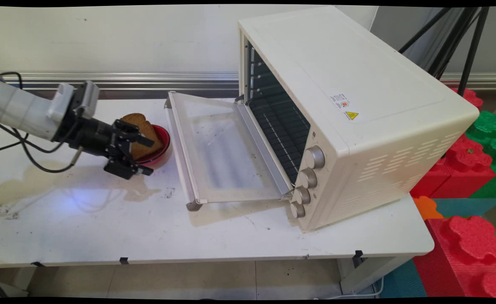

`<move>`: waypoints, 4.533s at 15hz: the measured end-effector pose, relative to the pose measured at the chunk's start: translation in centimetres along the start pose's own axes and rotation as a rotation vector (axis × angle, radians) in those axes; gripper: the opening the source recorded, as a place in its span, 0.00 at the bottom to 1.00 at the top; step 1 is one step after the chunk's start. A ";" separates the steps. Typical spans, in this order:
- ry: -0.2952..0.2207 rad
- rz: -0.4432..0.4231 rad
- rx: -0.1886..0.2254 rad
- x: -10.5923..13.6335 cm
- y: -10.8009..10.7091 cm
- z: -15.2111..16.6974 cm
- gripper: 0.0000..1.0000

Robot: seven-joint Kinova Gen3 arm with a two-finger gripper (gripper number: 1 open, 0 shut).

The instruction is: Close the oven

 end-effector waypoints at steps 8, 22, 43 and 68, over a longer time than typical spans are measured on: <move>-0.021 -0.003 -0.006 -0.2 0.4 3.6 1.00; -0.012 -0.012 0.000 -0.4 0.6 5.6 0.00; 0.104 0.016 0.031 0.8 -0.1 5.6 0.00; 0.287 -0.005 0.059 10.1 -2.1 5.8 0.00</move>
